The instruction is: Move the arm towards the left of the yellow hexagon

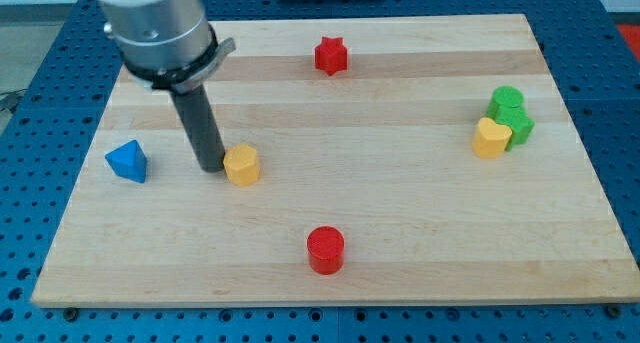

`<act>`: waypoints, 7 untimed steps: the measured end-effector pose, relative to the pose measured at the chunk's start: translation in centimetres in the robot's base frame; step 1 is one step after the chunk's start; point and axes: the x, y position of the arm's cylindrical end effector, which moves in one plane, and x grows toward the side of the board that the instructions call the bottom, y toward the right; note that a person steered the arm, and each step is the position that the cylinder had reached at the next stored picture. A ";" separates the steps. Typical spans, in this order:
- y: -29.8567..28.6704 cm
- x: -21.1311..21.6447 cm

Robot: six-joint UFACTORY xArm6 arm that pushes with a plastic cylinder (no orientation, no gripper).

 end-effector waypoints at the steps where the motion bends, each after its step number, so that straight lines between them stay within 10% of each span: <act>1: 0.6 0.0; 4: 15.3 -0.4; 7: 5.2 -5.4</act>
